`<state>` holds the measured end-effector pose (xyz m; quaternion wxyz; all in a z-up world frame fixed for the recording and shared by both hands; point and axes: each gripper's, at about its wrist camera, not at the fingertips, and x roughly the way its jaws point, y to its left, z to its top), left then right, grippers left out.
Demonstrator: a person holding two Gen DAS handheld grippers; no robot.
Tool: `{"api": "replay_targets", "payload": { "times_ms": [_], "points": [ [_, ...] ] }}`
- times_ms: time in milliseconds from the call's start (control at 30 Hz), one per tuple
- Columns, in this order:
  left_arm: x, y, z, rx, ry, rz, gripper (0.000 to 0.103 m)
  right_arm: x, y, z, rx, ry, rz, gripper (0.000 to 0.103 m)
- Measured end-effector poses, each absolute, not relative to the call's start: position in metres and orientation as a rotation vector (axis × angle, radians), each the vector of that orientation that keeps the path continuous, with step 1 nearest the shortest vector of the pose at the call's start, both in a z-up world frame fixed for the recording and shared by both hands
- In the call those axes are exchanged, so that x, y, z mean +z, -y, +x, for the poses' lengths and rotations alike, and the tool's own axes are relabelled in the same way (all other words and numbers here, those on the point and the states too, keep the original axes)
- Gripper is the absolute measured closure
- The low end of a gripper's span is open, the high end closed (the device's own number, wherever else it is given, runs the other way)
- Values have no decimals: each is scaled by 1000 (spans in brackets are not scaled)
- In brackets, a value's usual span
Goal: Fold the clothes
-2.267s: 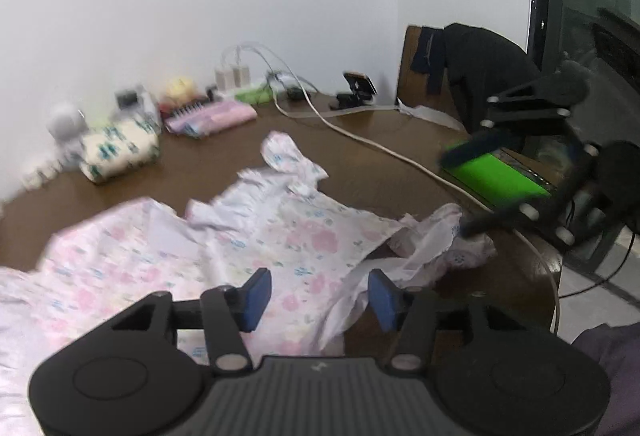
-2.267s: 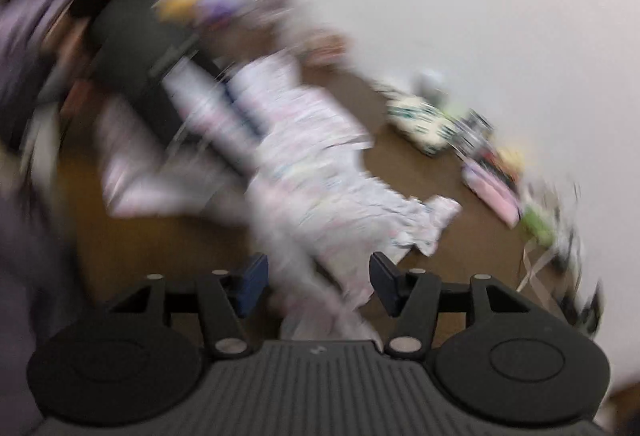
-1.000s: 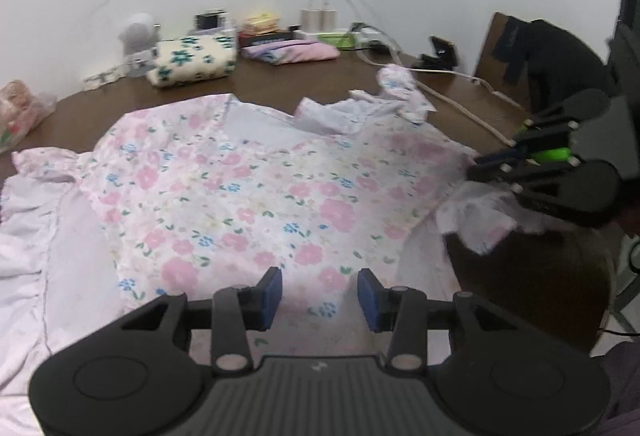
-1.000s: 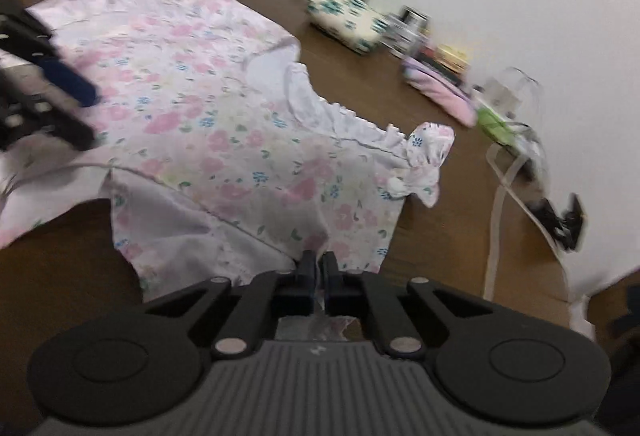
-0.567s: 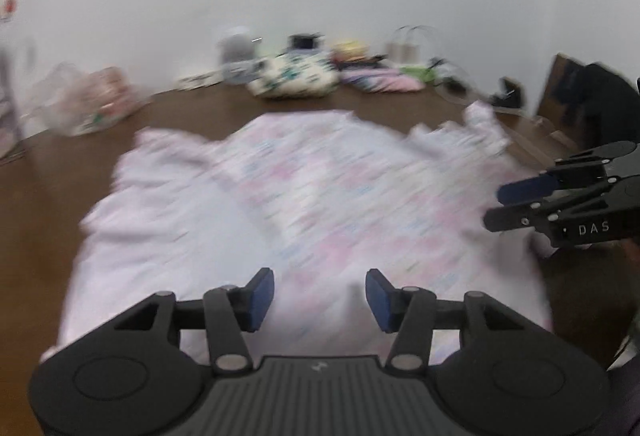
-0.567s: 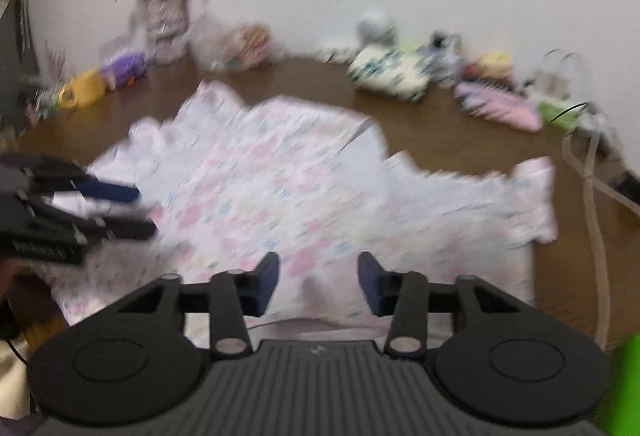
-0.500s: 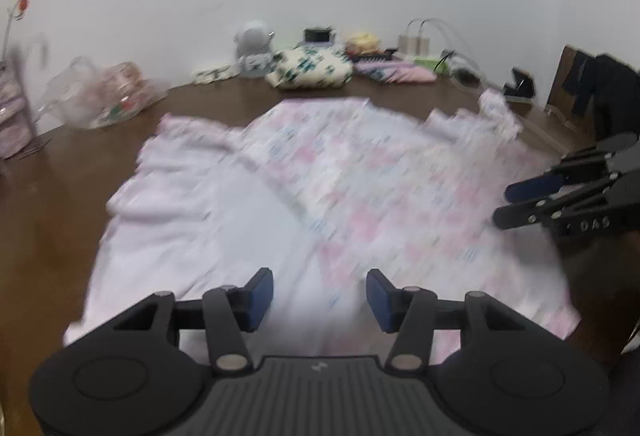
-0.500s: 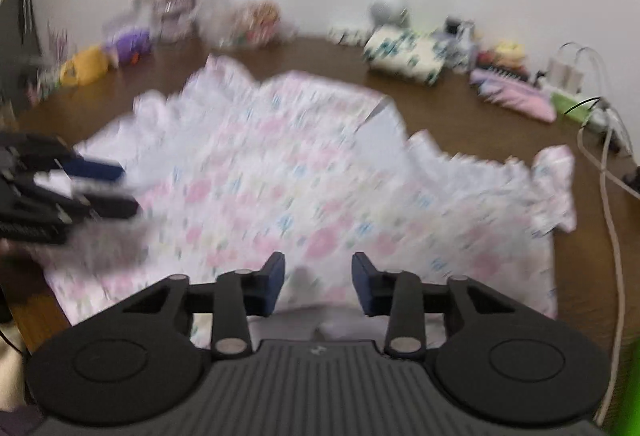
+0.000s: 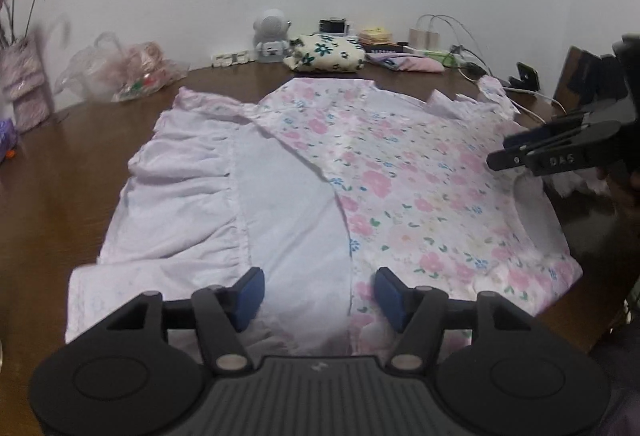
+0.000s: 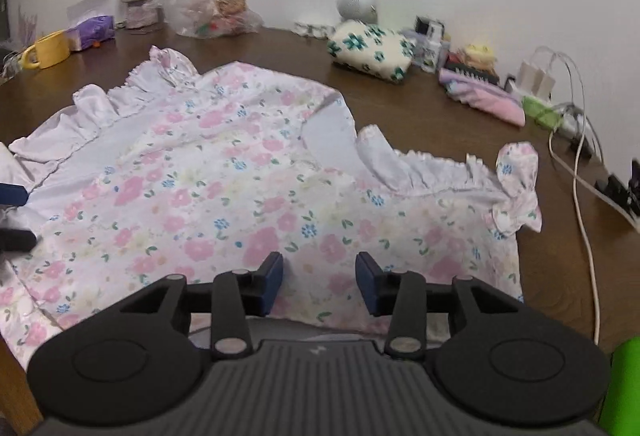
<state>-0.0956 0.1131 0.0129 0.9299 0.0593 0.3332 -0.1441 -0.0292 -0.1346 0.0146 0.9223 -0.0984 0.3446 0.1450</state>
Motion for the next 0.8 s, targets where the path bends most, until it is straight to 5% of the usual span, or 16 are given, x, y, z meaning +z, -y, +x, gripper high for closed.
{"api": "replay_targets", "payload": {
  "times_ms": [133, 200, 567, 733, 800],
  "points": [
    [28, -133, -112, -333, -593, 47, 38, 26, 138, -67, 534, -630, -255, 51],
    [35, -149, -123, -388, -558, 13, 21, 29, 140, -89, 675, -580, -310, 38],
    [18, -175, -160, -481, -631, 161, 21, 22, 135, -112, 897, -605, -409, 35],
    [8, -181, -152, -455, -663, 177, 42, 10, 125, -104, 908, -660, -387, 52],
    [11, -187, -145, -455, -676, 161, 67, 8, 131, -98, 899, -675, -332, 69]
  ]
}}
